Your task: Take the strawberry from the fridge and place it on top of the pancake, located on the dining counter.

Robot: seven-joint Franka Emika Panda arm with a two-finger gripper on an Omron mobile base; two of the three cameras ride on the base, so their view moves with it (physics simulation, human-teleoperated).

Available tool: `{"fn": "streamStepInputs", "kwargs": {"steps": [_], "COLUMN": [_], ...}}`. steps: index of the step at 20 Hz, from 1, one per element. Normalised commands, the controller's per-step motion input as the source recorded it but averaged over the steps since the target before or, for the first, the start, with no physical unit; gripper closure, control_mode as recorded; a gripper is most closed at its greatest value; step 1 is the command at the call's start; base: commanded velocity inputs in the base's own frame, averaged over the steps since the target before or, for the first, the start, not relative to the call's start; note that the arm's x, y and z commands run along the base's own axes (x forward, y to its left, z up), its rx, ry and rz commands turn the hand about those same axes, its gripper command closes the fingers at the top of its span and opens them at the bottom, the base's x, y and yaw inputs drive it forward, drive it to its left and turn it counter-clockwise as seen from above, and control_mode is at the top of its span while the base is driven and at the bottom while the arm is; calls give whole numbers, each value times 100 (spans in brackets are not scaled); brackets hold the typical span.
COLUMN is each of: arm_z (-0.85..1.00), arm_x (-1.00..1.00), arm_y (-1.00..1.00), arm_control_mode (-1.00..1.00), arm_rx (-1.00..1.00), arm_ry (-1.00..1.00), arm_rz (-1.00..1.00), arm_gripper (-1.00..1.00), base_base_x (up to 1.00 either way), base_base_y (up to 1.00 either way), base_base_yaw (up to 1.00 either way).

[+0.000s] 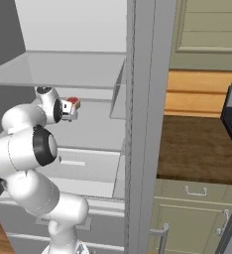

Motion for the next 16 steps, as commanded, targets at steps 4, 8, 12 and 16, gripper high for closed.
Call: {"fn": "streamStepInputs", "kwargs": {"steps": [4, 8, 12, 16], "arm_z": [-20, -13, 0, 12], "arm_x": [8, -2, -4, -1], "arm_y": [0, 0, 0, 0], "arm_control_mode": [-100, -100, -100, -100], "arm_rx": [0, 0, 0, 0], "arm_ry": [-2, -7, -12, -7], "arm_rz": [-3, -2, 0, -2], "arm_gripper": [-100, -100, -100, -100], "base_base_x": [0, 0, 0, 0], "base_base_y": [0, 0, 0, 0], "base_base_yaw": [0, 0, 0, 0]}}
